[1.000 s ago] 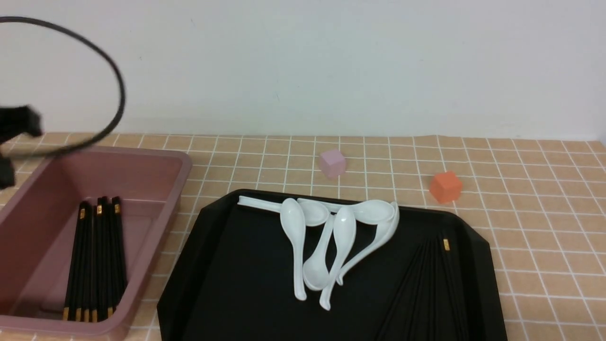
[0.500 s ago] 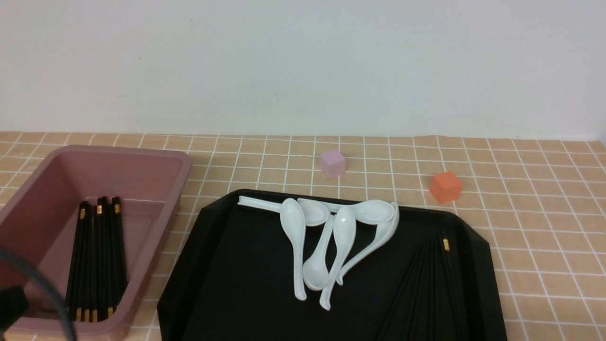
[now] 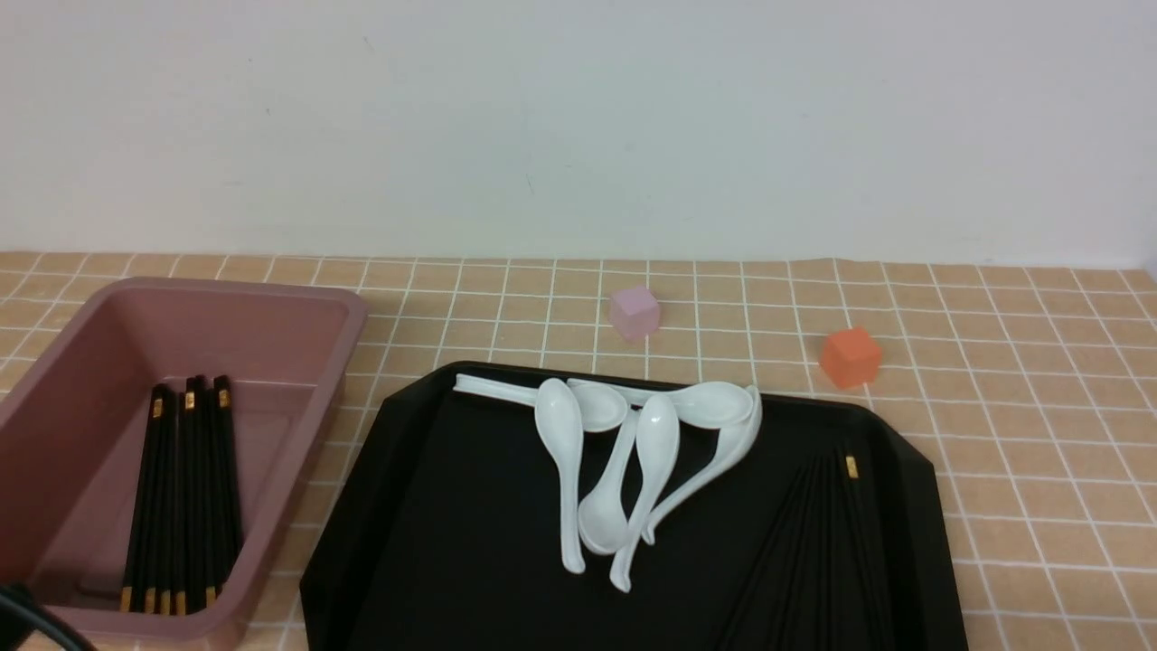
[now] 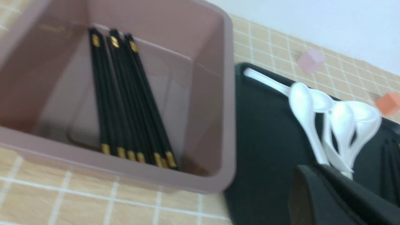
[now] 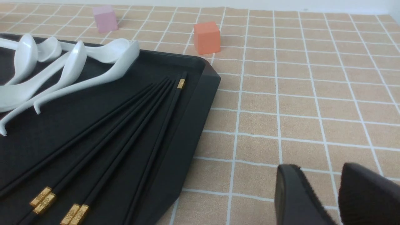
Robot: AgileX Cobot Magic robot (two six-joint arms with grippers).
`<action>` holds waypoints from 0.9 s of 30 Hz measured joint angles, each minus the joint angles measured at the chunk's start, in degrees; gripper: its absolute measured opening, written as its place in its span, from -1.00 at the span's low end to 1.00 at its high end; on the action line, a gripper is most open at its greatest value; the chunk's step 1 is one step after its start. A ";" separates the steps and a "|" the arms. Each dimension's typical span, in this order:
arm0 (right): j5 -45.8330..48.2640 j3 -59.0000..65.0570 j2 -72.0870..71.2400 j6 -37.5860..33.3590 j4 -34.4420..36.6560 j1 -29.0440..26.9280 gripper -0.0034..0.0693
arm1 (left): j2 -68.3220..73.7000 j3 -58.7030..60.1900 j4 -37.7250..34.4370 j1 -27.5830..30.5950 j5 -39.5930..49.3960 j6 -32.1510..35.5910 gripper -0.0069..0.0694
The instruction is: On brown tablecloth take chopsticks from black tray and put them in box.
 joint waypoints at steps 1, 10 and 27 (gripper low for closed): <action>0.00 0.00 0.00 0.00 0.00 0.00 -0.25 | -0.03 0.00 0.40 0.00 -0.58 0.00 -0.85; 0.00 0.00 0.00 0.00 0.00 0.00 -0.25 | -4.19 5.61 2.21 -1.51 -6.08 -0.31 -0.85; 0.00 0.00 0.00 0.00 0.00 0.00 -0.25 | -16.32 22.00 21.11 -8.44 -12.60 -20.28 -0.82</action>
